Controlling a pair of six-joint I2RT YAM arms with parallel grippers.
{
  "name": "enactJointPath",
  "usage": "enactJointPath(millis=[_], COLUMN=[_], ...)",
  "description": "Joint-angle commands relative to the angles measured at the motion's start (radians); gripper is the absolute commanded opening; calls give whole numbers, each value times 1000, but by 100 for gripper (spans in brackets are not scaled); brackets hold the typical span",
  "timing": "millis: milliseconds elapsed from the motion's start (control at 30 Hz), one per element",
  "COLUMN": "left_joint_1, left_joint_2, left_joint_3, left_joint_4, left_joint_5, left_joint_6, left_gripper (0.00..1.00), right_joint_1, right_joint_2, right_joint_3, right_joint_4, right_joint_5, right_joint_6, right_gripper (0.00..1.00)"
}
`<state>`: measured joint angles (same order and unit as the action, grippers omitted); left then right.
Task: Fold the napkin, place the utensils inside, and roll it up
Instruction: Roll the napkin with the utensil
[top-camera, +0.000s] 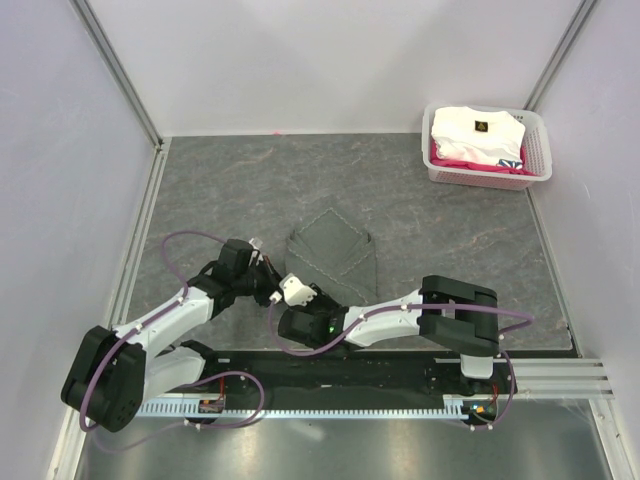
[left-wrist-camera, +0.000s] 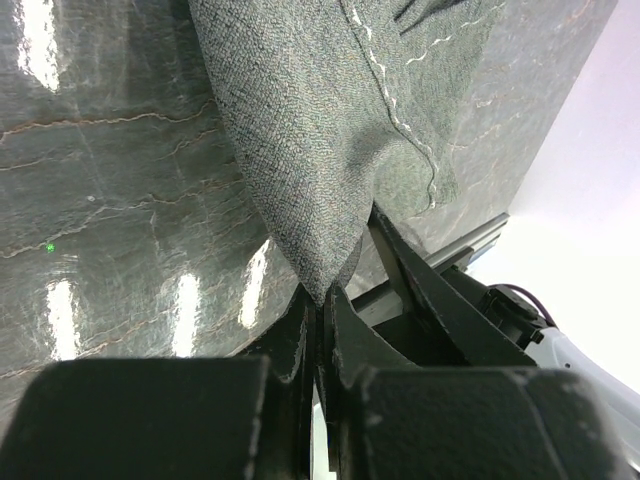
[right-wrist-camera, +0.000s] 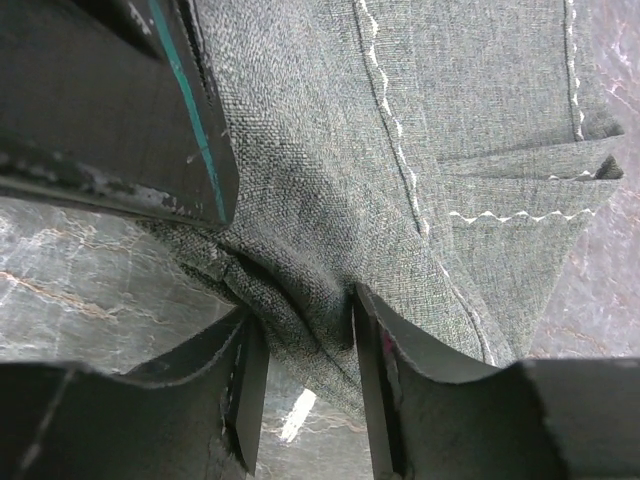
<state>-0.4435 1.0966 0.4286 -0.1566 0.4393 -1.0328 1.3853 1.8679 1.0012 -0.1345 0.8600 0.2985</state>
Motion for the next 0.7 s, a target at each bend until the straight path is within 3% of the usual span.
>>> enactJointPath(millis=[0,333,467,500,667], left_joint_1=[8,26,45,48,80], left_joint_2=[-14,-10,-14,-15,-44], left_joint_3=[42,36,27,27,41], left_joint_4=[5,-9,-21,-29,-75], left_joint_5=[-7,6,6,4,-13], left_joint_6=[-13,8,17,22,62], left_gripper=[2,5,20,30,54], right_joint_1=[0,-22,-43,-48,-78], right_joint_2=[23,2,-4,-4,-6], right_joint_3=[-7,-26,-29,-26,-10], right_joint_4=[16,53,52,50,10], right_joint_5=[-42,-185,-254,-266,-369], right_joint_6=[-35,-140,-160,-163,-177], right_gripper=[46,43,37,35,19])
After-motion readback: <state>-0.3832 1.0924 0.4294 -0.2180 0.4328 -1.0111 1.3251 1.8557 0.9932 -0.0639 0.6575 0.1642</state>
